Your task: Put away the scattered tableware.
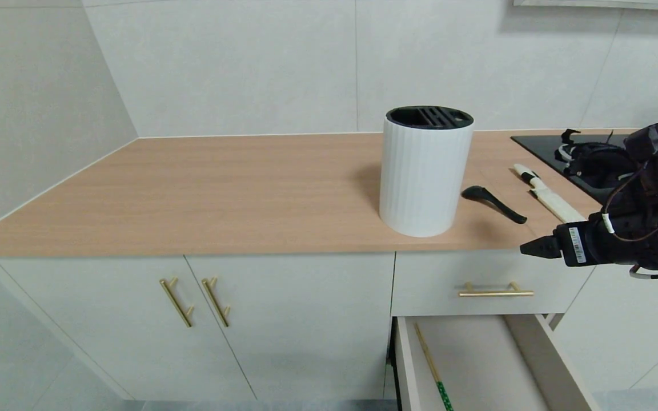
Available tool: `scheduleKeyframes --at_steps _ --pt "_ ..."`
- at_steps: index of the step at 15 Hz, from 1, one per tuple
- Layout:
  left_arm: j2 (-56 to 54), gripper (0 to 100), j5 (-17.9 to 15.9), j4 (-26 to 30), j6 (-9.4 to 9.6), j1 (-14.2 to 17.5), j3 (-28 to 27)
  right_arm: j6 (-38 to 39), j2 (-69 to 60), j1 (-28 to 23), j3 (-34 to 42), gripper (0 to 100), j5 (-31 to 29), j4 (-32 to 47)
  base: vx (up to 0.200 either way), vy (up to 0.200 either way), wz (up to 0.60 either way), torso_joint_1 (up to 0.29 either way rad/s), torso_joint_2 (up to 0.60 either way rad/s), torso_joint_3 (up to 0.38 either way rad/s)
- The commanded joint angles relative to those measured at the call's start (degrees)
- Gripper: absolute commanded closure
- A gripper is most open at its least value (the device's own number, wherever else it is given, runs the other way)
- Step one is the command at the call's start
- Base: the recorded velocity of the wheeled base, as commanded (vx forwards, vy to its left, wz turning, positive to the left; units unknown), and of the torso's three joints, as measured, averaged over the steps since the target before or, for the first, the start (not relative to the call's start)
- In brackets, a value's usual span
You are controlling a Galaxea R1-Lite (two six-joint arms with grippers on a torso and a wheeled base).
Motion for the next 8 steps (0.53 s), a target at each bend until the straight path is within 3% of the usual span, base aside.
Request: scheduleKeyframes --at_steps 1,4,8 --pt "0.0 0 0.0 0.0 -0.01 0.0 0.0 -0.1 0.5 0.0 -0.1 0 0.0 0.0 0.000 0.000 0.00 0.222 -0.50 -0.281" --pt "0.0 0 0.0 0.0 -0.01 0.0 0.0 -3.1 1.5 -1.7 -0.1 0 0.0 -4.3 0.000 0.000 0.00 0.120 -0.27 -0.150" --pt "0.0 0 0.0 0.0 -0.01 0.0 0.0 -7.4 7.0 -5.9 -1.1 0 2.2 -20.0 0.000 0.000 0.00 0.009 -0.02 -0.010"
